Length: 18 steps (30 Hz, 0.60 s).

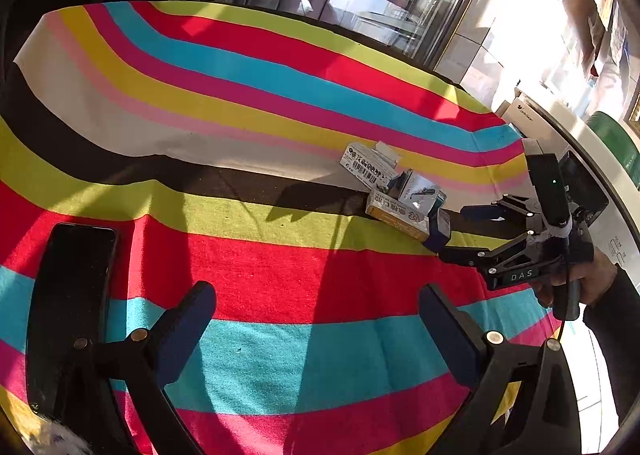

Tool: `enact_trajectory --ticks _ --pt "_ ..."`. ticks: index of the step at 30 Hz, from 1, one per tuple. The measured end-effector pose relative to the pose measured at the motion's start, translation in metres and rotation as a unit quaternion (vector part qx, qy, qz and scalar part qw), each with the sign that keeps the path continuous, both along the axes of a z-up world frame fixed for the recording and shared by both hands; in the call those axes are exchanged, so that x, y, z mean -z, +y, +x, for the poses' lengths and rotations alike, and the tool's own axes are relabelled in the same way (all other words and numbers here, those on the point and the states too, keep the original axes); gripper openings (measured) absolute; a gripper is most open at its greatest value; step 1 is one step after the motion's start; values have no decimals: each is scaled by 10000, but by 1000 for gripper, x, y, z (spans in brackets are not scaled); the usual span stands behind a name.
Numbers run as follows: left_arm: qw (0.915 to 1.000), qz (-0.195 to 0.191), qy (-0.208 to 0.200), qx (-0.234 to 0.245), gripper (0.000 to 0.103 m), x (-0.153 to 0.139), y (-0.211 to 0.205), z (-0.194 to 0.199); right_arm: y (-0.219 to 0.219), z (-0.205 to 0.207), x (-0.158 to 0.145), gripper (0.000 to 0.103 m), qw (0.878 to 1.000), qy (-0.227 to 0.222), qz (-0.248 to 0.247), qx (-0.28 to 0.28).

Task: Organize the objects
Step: 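Grasp the navy blue block with the right tool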

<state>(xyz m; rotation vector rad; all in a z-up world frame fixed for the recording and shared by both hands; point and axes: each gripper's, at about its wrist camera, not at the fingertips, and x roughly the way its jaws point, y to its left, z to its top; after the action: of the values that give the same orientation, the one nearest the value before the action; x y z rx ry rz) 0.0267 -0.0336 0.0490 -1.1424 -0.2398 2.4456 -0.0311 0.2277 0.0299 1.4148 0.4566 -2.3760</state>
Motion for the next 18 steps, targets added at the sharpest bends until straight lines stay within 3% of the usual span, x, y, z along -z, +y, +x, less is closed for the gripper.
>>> enact_trajectory --ticks 5,12,14,18 --pt "10000 29 -59 -28 102 4 -2 -5 0 -14 8 83 9995 -224 0 -223" --pt "9999 68 -123 -53 102 9 -6 -11 -2 -22 12 82 9983 -313 92 -474" --pt "9999 63 -130 -63 102 10 -6 -11 -2 -24 13 71 9980 -362 77 -505" --pt "9998 73 -156 -73 102 12 -6 -14 -1 -25 15 63 9975 -434 -23 -558"
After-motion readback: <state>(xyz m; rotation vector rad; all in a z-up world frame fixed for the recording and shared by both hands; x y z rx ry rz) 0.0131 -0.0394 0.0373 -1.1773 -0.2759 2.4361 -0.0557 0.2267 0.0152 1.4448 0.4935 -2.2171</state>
